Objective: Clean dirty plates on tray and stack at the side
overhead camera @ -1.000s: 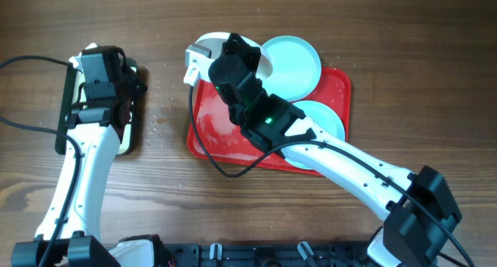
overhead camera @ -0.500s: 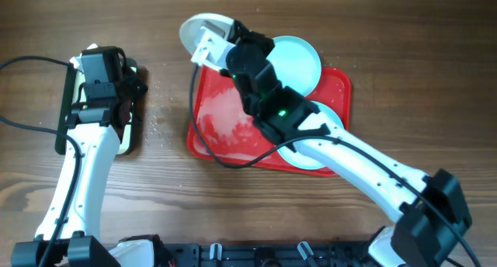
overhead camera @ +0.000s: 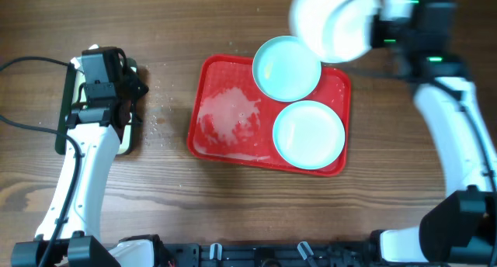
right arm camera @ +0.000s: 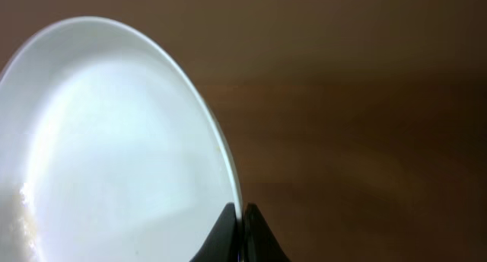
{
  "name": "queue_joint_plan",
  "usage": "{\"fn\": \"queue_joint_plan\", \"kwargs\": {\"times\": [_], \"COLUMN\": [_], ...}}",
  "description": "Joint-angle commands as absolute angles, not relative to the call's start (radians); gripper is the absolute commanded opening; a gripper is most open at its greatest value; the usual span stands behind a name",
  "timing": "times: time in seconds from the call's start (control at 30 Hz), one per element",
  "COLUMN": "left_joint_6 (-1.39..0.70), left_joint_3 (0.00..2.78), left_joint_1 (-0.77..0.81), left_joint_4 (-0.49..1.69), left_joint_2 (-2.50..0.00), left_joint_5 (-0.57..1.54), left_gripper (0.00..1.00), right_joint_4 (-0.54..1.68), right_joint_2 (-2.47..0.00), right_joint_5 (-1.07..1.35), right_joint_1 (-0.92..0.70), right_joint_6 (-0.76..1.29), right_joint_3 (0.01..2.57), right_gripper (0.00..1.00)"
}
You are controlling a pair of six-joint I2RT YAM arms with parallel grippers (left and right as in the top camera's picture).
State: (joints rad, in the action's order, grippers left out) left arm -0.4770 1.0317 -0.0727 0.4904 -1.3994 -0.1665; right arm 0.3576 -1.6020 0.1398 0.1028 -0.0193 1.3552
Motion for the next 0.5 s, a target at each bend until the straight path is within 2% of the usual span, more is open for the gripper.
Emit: {"fn": "queue_joint_plan", "kwargs": {"times": [0.0, 0.17, 0.3, 0.47], "left_joint_6": [-0.480, -0.480, -0.480, -0.480], "left_joint_3": [1.040, 1.040, 1.040, 1.040], "left_joint_1": [-0.078, -0.078, -0.078, -0.078], "left_joint_4": [0.487, 0.487, 0.487, 0.487], "left_joint_2": [-1.395, -1.395, -1.395, -1.395], "left_joint_5": [-0.165, -0.165, -0.165, -0.165], "left_gripper": [0.04, 0.04, 0.04, 0.04], "right_joint_4": [0.466, 0.492, 0.483, 0.455], "right_joint_2": [-1.631, -1.705, -1.797, -1.919], "right_joint_5": [0.352, 0.329, 0.168, 0.160], "right_joint_1": [0.281, 0.445, 0.464, 0.462], "right_joint_6": [0.194, 0.221, 0.221, 0.221], "right_joint_3": [1.360, 1.308, 1.289, 1.288], "right_gripper": [0.04, 0.04, 0.04, 0.05]}}
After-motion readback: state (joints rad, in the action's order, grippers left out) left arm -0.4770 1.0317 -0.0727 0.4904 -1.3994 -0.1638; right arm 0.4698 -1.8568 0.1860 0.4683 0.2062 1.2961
